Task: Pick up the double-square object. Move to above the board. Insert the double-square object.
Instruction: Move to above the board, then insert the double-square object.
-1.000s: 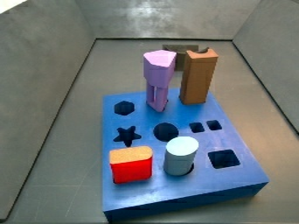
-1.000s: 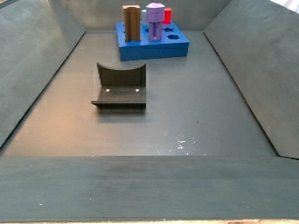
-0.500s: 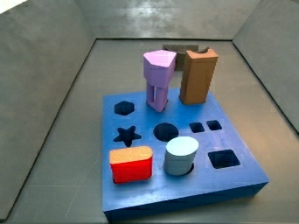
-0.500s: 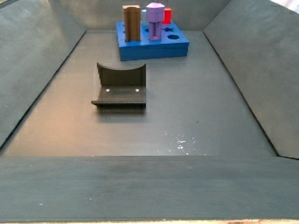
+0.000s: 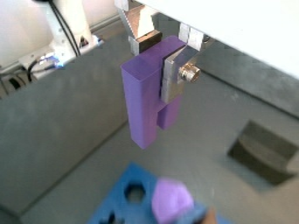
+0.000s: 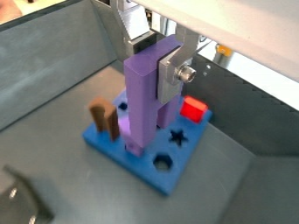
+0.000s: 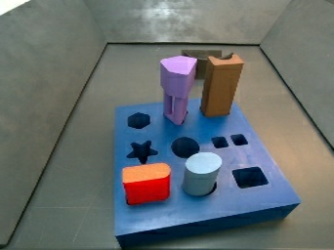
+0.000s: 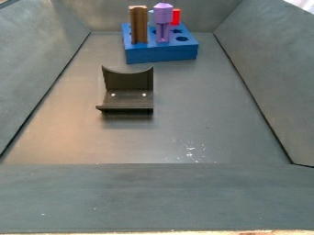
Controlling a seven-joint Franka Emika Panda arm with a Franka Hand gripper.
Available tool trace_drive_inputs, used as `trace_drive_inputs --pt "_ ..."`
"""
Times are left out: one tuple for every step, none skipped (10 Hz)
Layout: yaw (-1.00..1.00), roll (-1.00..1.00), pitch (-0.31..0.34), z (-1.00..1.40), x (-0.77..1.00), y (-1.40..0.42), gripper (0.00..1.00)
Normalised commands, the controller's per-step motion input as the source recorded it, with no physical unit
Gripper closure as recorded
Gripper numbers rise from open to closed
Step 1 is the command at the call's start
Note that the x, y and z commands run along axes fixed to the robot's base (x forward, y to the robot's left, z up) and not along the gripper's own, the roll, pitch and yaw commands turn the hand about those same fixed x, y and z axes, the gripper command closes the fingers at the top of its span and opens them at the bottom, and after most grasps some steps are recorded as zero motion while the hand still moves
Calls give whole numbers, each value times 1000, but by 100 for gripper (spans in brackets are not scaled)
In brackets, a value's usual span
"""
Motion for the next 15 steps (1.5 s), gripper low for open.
trace_drive_inputs --pt "10 73 56 -142 486 -403 100" --pt "11 65 43 -89 341 -290 100" --pt "11 58 31 -38 186 -178 100" --pt "-29 0 0 0 0 0 100" --pt "-134 0 0 0 183 -20 100" --pt "-543 0 0 -46 411 -123 100" --pt "-637 0 -17 -83 391 -137 100" --pt "-597 0 -20 -106 446 -149 100" --pt "-663 0 0 -151 383 -149 100" --pt "-714 0 0 -180 326 -149 100" --pt "-729 3 0 -200 314 -149 100" --pt "-714 11 0 -214 329 -149 100" --pt "-714 43 0 -240 326 -151 100" --pt "-754 54 0 -266 289 -140 100" --pt "-757 69 0 -271 286 -146 100"
